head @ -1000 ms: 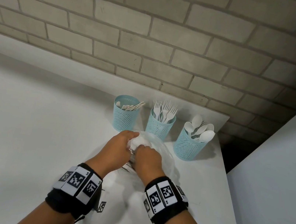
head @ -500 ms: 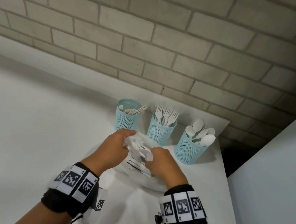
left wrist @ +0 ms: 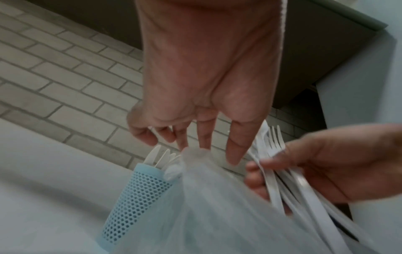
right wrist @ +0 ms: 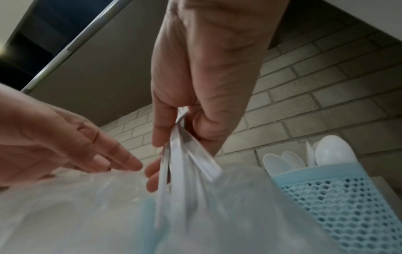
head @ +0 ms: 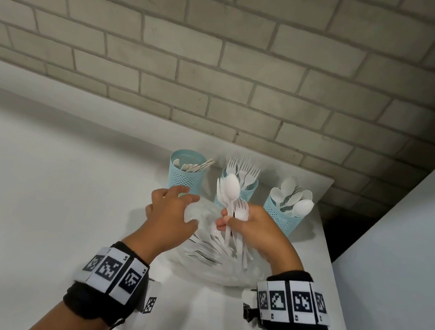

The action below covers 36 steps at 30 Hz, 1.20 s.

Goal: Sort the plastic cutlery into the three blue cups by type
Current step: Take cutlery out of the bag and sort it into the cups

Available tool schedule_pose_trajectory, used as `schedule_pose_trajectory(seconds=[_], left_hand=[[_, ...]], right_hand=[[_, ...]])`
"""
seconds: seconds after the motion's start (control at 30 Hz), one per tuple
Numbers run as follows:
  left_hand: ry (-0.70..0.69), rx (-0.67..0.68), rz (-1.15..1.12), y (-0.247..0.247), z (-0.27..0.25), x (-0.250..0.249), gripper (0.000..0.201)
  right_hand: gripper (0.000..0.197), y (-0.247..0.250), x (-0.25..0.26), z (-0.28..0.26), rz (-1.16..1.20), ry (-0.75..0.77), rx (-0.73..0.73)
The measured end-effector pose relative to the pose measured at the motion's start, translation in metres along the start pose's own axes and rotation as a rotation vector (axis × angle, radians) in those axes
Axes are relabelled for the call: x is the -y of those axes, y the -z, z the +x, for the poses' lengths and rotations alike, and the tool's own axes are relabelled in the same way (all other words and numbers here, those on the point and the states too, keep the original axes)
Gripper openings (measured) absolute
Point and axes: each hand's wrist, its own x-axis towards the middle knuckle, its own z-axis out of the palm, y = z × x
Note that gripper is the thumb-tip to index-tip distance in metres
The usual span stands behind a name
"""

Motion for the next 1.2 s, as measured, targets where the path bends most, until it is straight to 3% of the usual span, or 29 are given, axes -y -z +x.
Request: schedule_pose_trajectory(seconds=[0.07, 0.13, 0.23, 0.3, 0.47, 0.67, 0.9, 1.0, 1.2], left_hand=[[-0.091, -0.075, -0.047, 0.000, 0.000, -0.007, 0.047], [-0.166, -0.062, -0.243, 0.000, 0.000, -0.016, 0.043], [-0.124, 0.161, -0.622, 0.004, -0.002, -0.033, 0.025], [-0.073, 0.288, -0.745, 0.005, -0.002, -0.039, 0.016], [-0.058, 0.468, -0.799, 0.006, 0.001, -0.029, 0.025], [0.001, 0.578, -0.960, 0.000, -0.002, -0.022, 0.036], [0.049, 0.619, -1.120, -0.010, -0.004, -0.020, 0.022], [0.058, 0.606, -1.120, -0.012, -0.003, -0.020, 0.015], [0.089, 0.526, -0.960, -0.015, 0.002, -0.019, 0.018]], right_hand=[[0.007, 0.004, 0.008, 0.000, 0.148, 0.034, -0.012], [0.010, 0.006, 0.017, 0.003, 0.324, 0.055, -0.022], [0.013, 0.004, 0.026, 0.007, 0.484, 0.067, -0.001], [0.012, 0.002, 0.027, 0.010, 0.491, 0.061, 0.004], [0.014, -0.004, 0.019, 0.010, 0.539, -0.030, 0.097], [0.022, -0.017, 0.015, 0.005, 0.607, -0.084, 0.173], [0.021, -0.022, 0.010, 0.005, 0.609, -0.075, 0.172], [0.021, -0.021, 0.012, 0.006, 0.577, -0.052, 0.097], [0.040, -0.010, 0.015, 0.018, 0.437, 0.101, -0.272]])
